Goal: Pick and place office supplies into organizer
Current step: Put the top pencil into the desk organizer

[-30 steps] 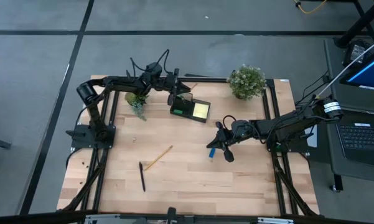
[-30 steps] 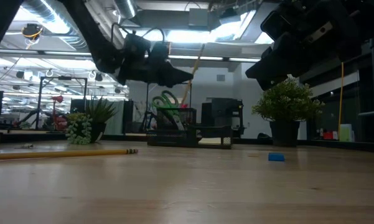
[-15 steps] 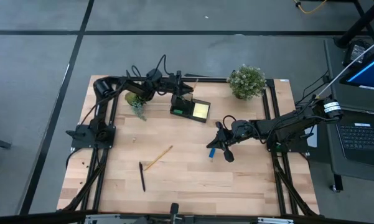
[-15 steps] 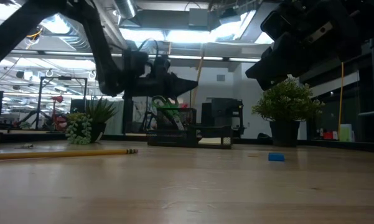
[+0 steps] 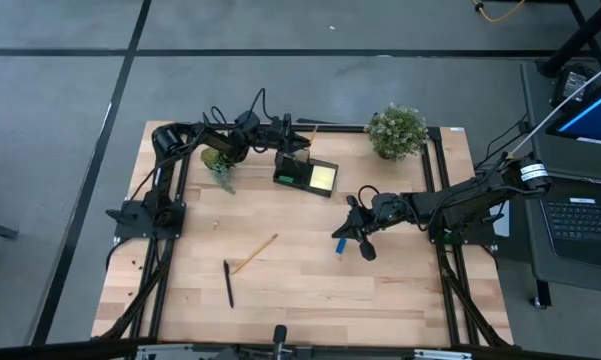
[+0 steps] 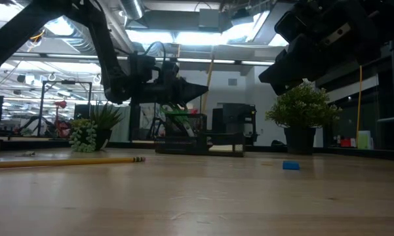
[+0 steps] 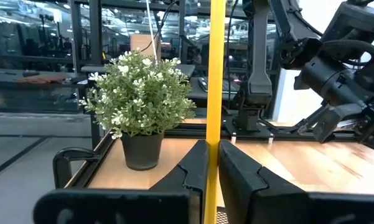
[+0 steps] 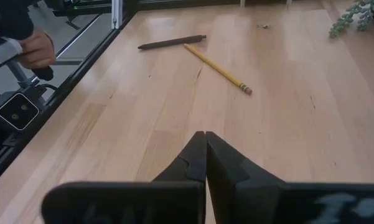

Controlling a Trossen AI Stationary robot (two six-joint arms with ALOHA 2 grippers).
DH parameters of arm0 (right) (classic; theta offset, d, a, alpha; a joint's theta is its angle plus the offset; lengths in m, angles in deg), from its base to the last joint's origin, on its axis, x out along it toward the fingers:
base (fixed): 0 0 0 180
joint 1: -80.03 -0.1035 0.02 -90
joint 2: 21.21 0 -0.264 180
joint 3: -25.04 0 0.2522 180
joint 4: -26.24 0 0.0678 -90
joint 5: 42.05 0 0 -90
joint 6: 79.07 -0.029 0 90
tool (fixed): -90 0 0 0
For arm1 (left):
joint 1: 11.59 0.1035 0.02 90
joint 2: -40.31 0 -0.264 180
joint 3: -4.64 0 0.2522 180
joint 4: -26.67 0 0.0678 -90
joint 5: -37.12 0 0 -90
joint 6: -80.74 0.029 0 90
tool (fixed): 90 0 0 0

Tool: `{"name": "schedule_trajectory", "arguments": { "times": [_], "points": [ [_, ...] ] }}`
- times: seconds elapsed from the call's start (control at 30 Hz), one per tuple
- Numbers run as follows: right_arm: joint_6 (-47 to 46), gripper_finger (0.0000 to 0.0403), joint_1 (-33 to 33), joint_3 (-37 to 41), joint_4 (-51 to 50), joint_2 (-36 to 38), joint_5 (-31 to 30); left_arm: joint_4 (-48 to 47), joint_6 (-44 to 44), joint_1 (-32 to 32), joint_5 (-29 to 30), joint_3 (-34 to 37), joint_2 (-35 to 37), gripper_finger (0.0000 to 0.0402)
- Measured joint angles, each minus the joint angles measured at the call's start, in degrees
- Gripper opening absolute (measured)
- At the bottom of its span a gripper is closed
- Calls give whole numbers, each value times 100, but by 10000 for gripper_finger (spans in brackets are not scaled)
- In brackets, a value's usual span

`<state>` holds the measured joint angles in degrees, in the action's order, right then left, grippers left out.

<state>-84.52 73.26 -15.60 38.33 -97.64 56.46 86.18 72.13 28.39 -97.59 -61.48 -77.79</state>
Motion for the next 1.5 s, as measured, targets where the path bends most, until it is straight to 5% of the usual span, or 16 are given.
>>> {"name": "schedule_trajectory", "arguments": {
  "times": [0.47,0.77,1.5],
  "points": [
    [45,7,-1,0,-55,0,0,457,-827,180,-425,17,13,26],
    [120,7,1,0,-50,0,-1,-232,1,162,-428,0,48,26],
    [122,7,1,0,-44,0,0,-224,105,-8,-435,7,35,40]
  ]
}}
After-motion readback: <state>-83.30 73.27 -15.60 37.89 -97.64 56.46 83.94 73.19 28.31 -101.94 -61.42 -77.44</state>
